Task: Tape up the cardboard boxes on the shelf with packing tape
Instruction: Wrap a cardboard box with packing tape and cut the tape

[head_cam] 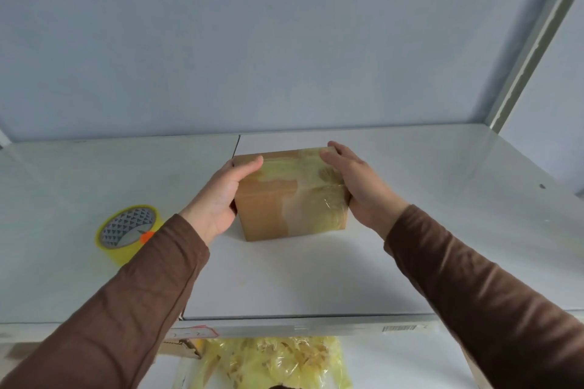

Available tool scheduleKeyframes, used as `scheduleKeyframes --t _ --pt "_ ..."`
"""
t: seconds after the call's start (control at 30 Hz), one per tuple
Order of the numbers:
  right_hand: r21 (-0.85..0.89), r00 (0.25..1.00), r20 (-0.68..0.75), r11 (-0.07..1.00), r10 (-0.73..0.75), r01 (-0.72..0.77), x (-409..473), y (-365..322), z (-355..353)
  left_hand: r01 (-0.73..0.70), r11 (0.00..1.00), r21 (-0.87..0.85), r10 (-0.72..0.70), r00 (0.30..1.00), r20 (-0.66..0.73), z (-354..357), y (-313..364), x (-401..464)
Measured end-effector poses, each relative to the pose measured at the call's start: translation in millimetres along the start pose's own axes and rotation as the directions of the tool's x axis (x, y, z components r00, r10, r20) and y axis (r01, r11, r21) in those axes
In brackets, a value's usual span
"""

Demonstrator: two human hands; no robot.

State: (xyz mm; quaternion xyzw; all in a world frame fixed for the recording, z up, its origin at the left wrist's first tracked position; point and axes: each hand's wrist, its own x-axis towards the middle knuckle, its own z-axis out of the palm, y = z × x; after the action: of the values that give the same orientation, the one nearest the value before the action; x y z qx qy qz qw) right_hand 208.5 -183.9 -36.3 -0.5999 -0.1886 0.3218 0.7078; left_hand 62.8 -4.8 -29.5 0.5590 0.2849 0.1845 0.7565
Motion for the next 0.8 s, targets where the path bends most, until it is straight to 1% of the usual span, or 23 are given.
scheduleKeyframes --t 0.07,0.23,0.3,0.33,0.37,0.4,0.43,0.47,0.5,0.53,0.57,0.6,0.67,0.73,0.8 --pt "-0.016 1.0 -0.015 1.0 0.003 -0.003 5 2 4 0.017 1.0 0.022 -0.016 1.0 -0.019 2 -1 2" --pt "-0.017 0.999 -0.037 1.0 0.015 -0.015 16 3 1 0.011 1.0 -0.022 -0.013 0.998 -0.062 3 -2 7" --pt "-0.082 1.0 -0.024 0.997 -0.003 0.001 22 0 -1 0.0 1.0 -0.024 -0.002 0.997 -0.081 5 -5 7" --pt "-0.167 1.0 -0.022 0.986 -0.019 0.015 28 -4 -4 -0.011 0.998 -0.055 0.005 0.994 -0.105 7 -7 7" --pt "-0.292 0.999 -0.026 0.956 -0.041 0.031 35 -11 -7 -0.027 0.993 -0.115 0.011 0.99 -0.14 8 -9 6" --pt "-0.437 0.998 -0.034 0.899 -0.062 0.041 43 -19 -10 -0.047 0.983 -0.179 0.015 0.984 -0.18 10 -10 6" --pt "-0.583 0.996 -0.046 0.811 -0.073 0.033 51 -28 -12 -0.068 0.974 -0.215 0.022 0.978 -0.207 11 -11 5" --pt "-0.711 0.995 -0.064 0.703 -0.077 0.009 56 -36 -13 -0.089 0.975 -0.205 0.043 0.974 -0.22 12 -14 3" --pt "-0.799 0.992 -0.085 0.601 -0.09 -0.014 61 -43 -13 -0.108 0.982 -0.156 0.073 0.974 -0.214 14 -16 0" --pt "-0.844 0.988 -0.103 0.535 -0.114 -0.027 67 -48 -12 -0.12 0.989 -0.081 0.103 0.978 -0.182 16 -19 -3" --pt "-0.858 0.982 -0.117 0.513 -0.147 -0.026 72 -50 -10 -0.124 0.992 -0.009 0.121 0.984 -0.134 20 -23 -8" --pt "-0.854 0.976 -0.123 0.52 -0.18 -0.012 77 -51 -7 -0.125 0.991 0.042 0.129 0.988 -0.088 25 -27 -13" --pt "-0.815 0.97 -0.119 0.579 -0.21 0.026 82 -46 0 -0.137 0.988 0.065 0.139 0.99 -0.022 35 -33 -20" --pt "-0.761 0.976 -0.097 0.647 -0.196 0.054 81 -39 6 -0.157 0.986 0.058 0.157 0.988 0.007 43 -35 -23" --pt "-0.73 0.984 -0.058 0.679 -0.169 0.074 72 -36 9 -0.172 0.983 0.068 0.171 0.985 0.021 45 -34 -26"
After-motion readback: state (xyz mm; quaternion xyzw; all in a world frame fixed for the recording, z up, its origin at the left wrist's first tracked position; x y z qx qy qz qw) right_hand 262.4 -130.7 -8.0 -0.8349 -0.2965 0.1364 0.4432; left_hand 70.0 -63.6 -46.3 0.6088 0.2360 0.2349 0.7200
